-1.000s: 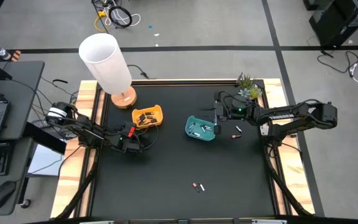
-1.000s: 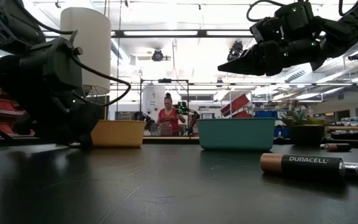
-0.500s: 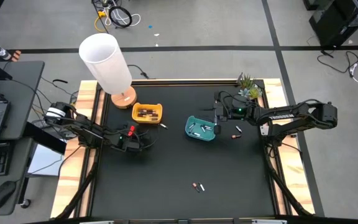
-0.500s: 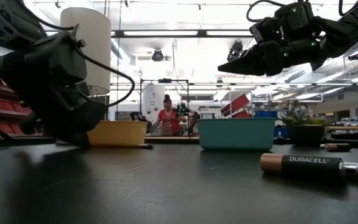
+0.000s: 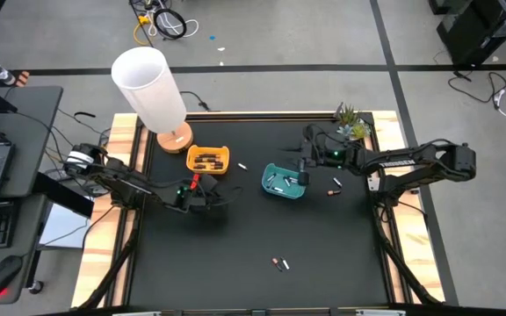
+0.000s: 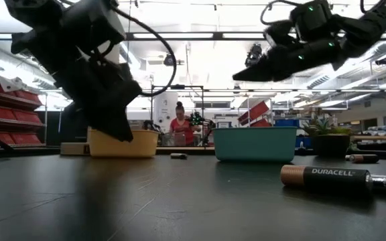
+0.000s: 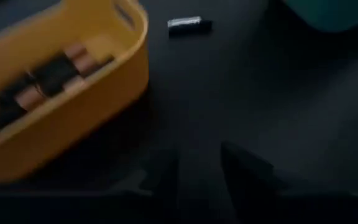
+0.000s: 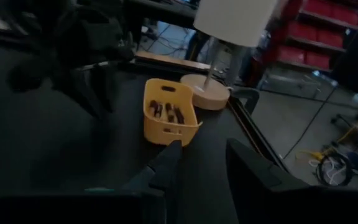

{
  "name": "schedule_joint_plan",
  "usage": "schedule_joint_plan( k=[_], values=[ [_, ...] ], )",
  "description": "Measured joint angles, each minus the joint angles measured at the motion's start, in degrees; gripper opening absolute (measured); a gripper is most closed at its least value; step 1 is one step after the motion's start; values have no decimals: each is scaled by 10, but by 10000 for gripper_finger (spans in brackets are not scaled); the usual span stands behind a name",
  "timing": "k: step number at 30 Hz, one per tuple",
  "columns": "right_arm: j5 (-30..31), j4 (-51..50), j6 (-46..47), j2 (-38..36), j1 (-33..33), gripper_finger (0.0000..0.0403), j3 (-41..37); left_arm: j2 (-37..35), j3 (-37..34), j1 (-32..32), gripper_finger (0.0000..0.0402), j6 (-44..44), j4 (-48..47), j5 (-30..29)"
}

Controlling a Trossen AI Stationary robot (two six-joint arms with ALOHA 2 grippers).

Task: Sort batteries
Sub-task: Put the top left silver battery into the blue bin

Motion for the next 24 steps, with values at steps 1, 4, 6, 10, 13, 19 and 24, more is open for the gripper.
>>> schedule_joint_plan(
  k=[1, 4, 6, 10, 13, 19, 24],
  values=[
    [8, -11, 9, 8, 5, 112, 15, 0, 2, 2, 145, 18, 0, -12],
    [27, -69, 14, 50, 5, 110, 89, 0, 2, 5, 157, 36, -4, -68],
    [36, -171, 14, 91, -19, 105, 167, 1, 0, 5, 157, 36, -4, -101],
    [-21, -329, 28, 210, -80, 99, 307, 2, -6, 2, 151, 40, -4, -128],
    [-57, -433, 37, 289, -107, 102, 400, 2, -7, -5, 147, 59, -4, -133],
    [-40, -613, 19, 415, -120, 132, 552, 2, -7, -13, 146, 72, -4, -152],
    [-46, -683, 20, 466, -112, 171, 630, 1, -7, -14, 146, 77, -4, -158]
  ],
)
